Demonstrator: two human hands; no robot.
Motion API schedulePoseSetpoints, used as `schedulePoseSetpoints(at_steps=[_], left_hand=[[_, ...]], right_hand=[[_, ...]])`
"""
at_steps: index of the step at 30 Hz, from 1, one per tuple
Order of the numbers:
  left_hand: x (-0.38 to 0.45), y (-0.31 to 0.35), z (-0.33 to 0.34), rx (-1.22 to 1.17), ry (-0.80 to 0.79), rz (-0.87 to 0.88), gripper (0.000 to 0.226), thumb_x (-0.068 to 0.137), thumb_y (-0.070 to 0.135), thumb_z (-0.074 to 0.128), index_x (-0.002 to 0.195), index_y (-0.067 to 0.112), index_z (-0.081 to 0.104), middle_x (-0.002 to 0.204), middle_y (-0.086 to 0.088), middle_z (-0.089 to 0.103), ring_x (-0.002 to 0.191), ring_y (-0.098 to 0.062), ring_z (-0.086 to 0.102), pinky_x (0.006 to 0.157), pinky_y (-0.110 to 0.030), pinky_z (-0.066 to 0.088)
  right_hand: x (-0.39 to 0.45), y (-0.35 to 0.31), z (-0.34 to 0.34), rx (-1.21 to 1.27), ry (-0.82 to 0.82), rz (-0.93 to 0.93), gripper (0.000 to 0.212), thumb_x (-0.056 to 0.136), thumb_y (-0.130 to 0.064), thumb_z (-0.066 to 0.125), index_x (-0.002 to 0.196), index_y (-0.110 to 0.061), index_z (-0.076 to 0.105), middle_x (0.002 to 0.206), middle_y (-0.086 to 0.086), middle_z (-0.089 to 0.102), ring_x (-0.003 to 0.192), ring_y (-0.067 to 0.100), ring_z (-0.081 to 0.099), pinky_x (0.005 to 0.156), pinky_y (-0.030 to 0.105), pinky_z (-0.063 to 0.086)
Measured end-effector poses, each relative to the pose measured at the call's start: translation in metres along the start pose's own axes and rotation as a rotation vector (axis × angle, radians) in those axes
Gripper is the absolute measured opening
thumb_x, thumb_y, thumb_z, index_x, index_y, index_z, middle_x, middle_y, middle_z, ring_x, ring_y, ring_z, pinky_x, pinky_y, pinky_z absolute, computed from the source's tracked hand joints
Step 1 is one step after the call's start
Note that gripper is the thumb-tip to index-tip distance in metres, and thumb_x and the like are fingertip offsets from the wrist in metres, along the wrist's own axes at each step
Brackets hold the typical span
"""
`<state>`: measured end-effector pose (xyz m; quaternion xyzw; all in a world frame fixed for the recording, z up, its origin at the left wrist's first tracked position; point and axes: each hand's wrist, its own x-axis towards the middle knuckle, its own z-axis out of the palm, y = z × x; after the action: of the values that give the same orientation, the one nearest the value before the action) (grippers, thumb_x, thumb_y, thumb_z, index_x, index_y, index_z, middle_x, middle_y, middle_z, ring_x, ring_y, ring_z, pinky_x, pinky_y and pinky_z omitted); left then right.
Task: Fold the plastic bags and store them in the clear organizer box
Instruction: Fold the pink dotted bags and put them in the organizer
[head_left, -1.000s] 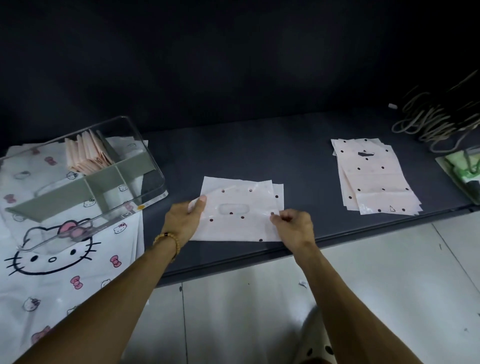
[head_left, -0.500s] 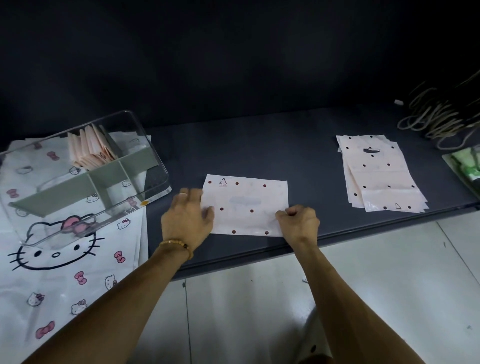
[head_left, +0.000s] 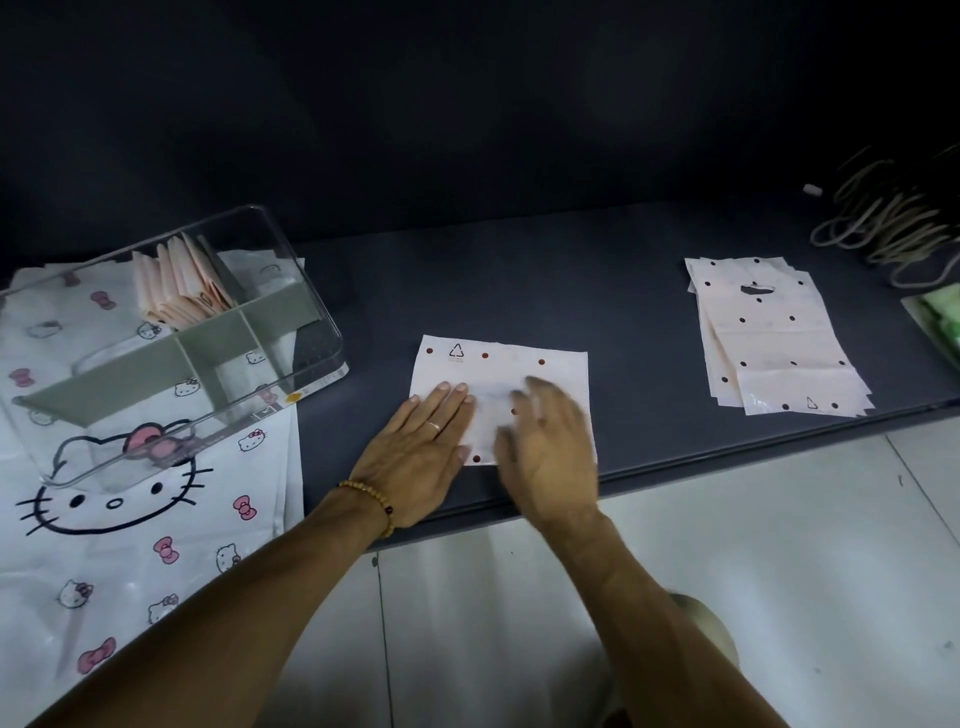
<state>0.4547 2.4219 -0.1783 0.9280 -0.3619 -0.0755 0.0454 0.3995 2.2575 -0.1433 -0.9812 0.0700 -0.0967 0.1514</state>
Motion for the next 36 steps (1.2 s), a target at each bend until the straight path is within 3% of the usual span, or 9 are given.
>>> schedulePoseSetpoints(at_steps=[3, 5, 11, 15, 18, 22, 26, 31, 36], left_hand=[[0.0, -0.001, 0.001, 0.007, -0.015, 0.008, 0.057, 0.1, 0.035, 0.011, 0.149, 0.017, -0.011, 0.158, 0.002, -0.011, 0.144, -0.013, -0.014, 0.116, -0.031, -0.012], [0.0, -0.001, 0.002, 0.018, -0.016, 0.004, 0.057, 0.098, 0.036, 0.008, 0.149, 0.017, -0.013, 0.158, 0.0, -0.012, 0.145, -0.014, -0.014, 0.116, -0.031, -0.012], [0.0, -0.002, 0.001, -0.024, 0.015, 0.014, 0.057, 0.101, 0.033, 0.019, 0.151, 0.017, -0.003, 0.159, 0.001, -0.006, 0.145, -0.013, -0.01, 0.117, -0.031, -0.008], [0.002, -0.002, -0.006, -0.096, 0.056, 0.021, 0.049, 0.099, 0.033, 0.037, 0.146, 0.025, 0.029, 0.156, -0.002, 0.018, 0.145, -0.017, 0.008, 0.117, -0.033, 0.005], [0.005, -0.002, -0.012, -0.118, 0.08, 0.018, 0.04, 0.095, 0.033, 0.048, 0.135, 0.03, 0.044, 0.147, -0.002, 0.03, 0.139, -0.019, 0.02, 0.111, -0.035, 0.019], [0.005, -0.001, -0.014, -0.142, 0.091, 0.017, 0.035, 0.094, 0.036, 0.049, 0.129, 0.03, 0.048, 0.142, -0.003, 0.033, 0.136, -0.021, 0.025, 0.109, -0.037, 0.024], [0.004, -0.002, -0.019, -0.136, 0.019, 0.021, 0.052, 0.087, 0.058, 0.048, 0.132, 0.032, 0.044, 0.144, -0.002, 0.032, 0.135, -0.021, 0.025, 0.108, -0.037, 0.026], [0.013, -0.004, -0.03, -0.156, 0.072, -0.005, 0.035, 0.097, 0.027, 0.045, 0.132, 0.024, 0.052, 0.138, -0.001, 0.045, 0.127, -0.02, 0.039, 0.101, -0.034, 0.035], [0.012, -0.015, -0.055, -0.427, -0.019, -0.14, 0.028, 0.099, 0.032, 0.042, 0.102, 0.017, 0.065, 0.107, -0.007, 0.066, 0.103, -0.028, 0.057, 0.084, -0.033, 0.044]], right_hand=[[-0.003, -0.018, 0.019, 0.113, -0.279, -0.141, 0.054, 0.098, -0.022, 0.042, 0.148, -0.006, 0.03, 0.155, 0.013, 0.028, 0.144, 0.026, 0.023, 0.119, 0.037, 0.018], [-0.005, -0.01, 0.025, 0.038, -0.321, -0.173, 0.056, 0.102, -0.027, 0.03, 0.153, -0.01, 0.012, 0.16, 0.007, 0.009, 0.148, 0.019, 0.004, 0.121, 0.035, 0.004], [-0.018, 0.054, 0.002, -0.094, -0.375, -0.242, 0.053, 0.104, -0.033, 0.022, 0.153, -0.015, 0.01, 0.16, -0.001, 0.0, 0.147, 0.014, -0.005, 0.121, 0.035, 0.0], [-0.026, 0.094, -0.018, -0.123, -0.413, -0.197, 0.053, 0.103, -0.034, 0.019, 0.152, -0.02, 0.007, 0.159, -0.006, -0.003, 0.147, 0.012, -0.004, 0.118, 0.027, -0.006], [-0.023, 0.089, -0.025, -0.126, -0.357, -0.188, 0.049, 0.102, -0.034, 0.035, 0.147, -0.013, 0.034, 0.156, 0.006, 0.028, 0.144, 0.023, 0.023, 0.118, 0.033, 0.013], [-0.021, 0.059, -0.022, -0.1, -0.244, -0.256, 0.035, 0.091, -0.032, 0.06, 0.119, -0.012, 0.061, 0.123, 0.01, 0.06, 0.111, 0.029, 0.055, 0.088, 0.042, 0.05], [-0.016, 0.053, -0.019, -0.14, -0.163, -0.272, 0.017, 0.091, -0.017, 0.061, 0.103, -0.006, 0.066, 0.106, 0.014, 0.067, 0.096, 0.032, 0.061, 0.074, 0.041, 0.057], [-0.008, 0.052, -0.029, -0.014, -0.111, -0.198, 0.025, 0.088, -0.035, 0.063, 0.098, -0.013, 0.067, 0.088, 0.005, 0.069, 0.079, 0.025, 0.063, 0.06, 0.035, 0.055], [0.007, 0.065, -0.038, 0.199, -0.224, 0.112, 0.013, 0.09, -0.025, 0.06, 0.092, -0.017, 0.07, 0.077, 0.005, 0.067, 0.066, 0.026, 0.06, 0.063, 0.032, 0.054]])
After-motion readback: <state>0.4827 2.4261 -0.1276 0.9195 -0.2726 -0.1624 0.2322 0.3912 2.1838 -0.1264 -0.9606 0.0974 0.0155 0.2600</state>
